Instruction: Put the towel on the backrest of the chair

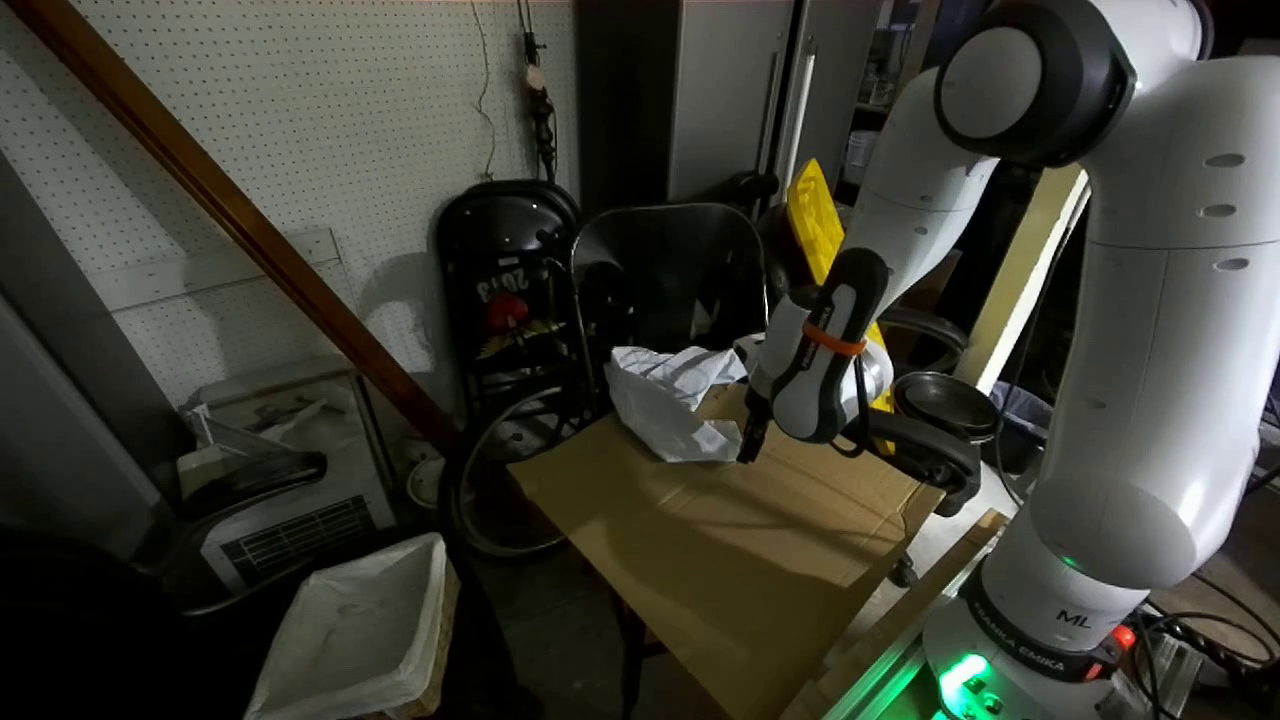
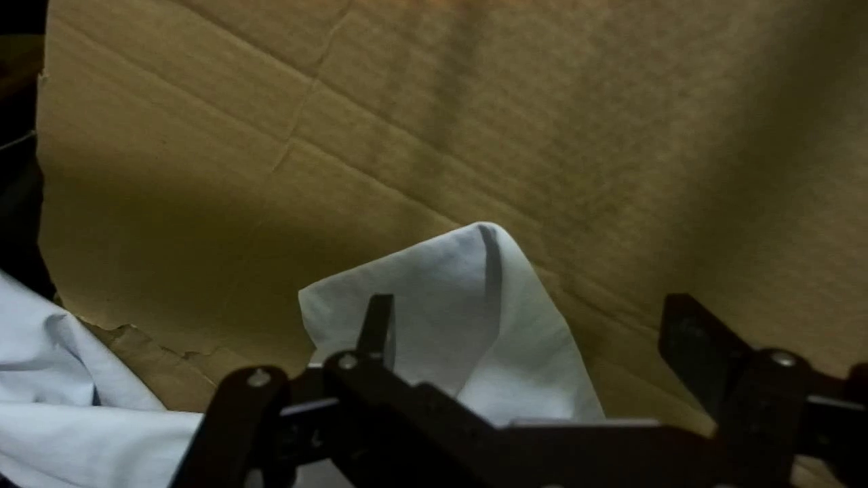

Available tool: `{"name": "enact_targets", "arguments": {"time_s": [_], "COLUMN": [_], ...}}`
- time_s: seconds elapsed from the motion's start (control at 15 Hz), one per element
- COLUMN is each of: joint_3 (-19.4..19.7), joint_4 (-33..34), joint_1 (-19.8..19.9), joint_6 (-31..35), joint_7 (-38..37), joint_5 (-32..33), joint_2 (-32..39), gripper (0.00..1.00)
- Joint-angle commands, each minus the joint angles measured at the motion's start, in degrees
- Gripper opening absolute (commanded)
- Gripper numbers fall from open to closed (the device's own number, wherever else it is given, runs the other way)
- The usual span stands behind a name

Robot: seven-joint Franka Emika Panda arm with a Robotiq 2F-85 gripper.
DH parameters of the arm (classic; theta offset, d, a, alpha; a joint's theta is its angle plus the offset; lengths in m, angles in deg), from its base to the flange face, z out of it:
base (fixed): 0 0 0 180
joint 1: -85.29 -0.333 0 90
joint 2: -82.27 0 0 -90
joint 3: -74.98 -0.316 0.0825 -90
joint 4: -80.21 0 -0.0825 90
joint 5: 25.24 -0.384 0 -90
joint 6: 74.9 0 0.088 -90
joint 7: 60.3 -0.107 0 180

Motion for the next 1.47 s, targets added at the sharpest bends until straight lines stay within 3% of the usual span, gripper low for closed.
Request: {"name": "enact_targets", "arguments": {"time_s": [0.0, 0.27, 0.33, 0.47, 0.87, 0.93, 1.07, 1.13, 1.2, 1.4], "joint_3": [0.2, 0.3, -0.3, -1.0, -1.5, -1.4, -1.4, -1.1, -0.6, 0.7], "joint_4": [0.4, 0.8, 0.8, 0.7, 1.2, 1.2, 1.2, 1.1, 0.9, 0.2], "joint_1": [-0.9, -2.4, -2.0, -1.7, -1.0, -1.0, -0.8, -1.1, -1.6, -2.4], "joint_6": [2.5, 4.2, 5.7, 8.1, 13.6, 14.2, 15.1, 15.6, 16.1, 16.8], "joint_7": [-1.7, -1.3, -1.0, -0.6, 0.6, 0.7, 0.8, 1.1, 1.3, 1.8], "joint_5": [1.9, 1.6, 2.0, 2.5, 3.4, 3.4, 3.4, 3.2, 2.7, 1.6], "joint_2": [2.6, 4.7, 5.2, 5.8, 7.6, 7.7, 7.9, 8.0, 8.0, 7.9], "gripper": [1.00, 0.97, 0.74, 0.69, 0.25, 0.22, 0.24, 0.30, 0.43, 0.62]}}
